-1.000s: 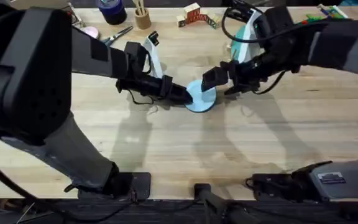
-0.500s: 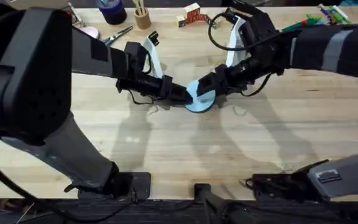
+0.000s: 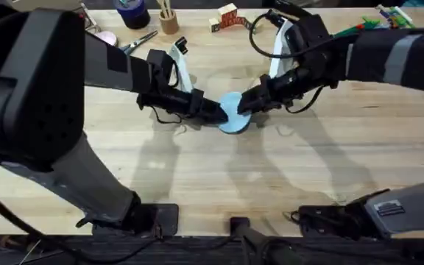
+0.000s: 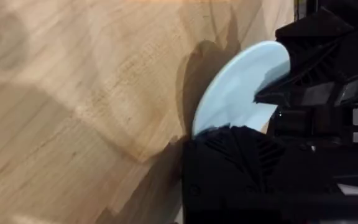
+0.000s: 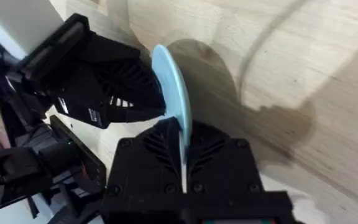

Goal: Pick up the plates from the table one by one and place each into a slot on the dish rack.

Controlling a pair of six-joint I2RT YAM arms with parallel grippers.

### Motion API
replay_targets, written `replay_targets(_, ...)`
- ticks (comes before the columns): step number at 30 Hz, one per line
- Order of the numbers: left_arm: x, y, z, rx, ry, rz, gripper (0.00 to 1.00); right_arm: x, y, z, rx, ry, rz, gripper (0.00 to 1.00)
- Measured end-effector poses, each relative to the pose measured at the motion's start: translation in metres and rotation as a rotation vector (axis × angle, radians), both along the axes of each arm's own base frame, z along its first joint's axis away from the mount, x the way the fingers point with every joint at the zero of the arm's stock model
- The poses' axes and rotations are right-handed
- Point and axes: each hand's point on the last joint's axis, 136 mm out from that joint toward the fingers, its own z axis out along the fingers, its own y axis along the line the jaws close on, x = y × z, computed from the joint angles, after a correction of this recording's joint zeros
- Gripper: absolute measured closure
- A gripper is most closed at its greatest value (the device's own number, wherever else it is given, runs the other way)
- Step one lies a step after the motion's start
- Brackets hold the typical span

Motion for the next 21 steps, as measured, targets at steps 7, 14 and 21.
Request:
replay_targets(7,0.0,0.0,0.0,-0.002,0.002,0.0,0.96,-0.004,-0.001,0.003,-0.001,0.009,0.001,0.972)
replay_targets(14,-0.002,-0.003,0.002,-0.012,-0.001,-0.011,0.96,-0.017,-0.013,0.031,-0.05,-0.061,0.018,0.971)
replay_targets(21,-0.002,-0.003,0.0,-0.003,0.001,-0.01,0.96,-0.033,-0.034,0.087,-0.093,-0.233,-0.003,0.97)
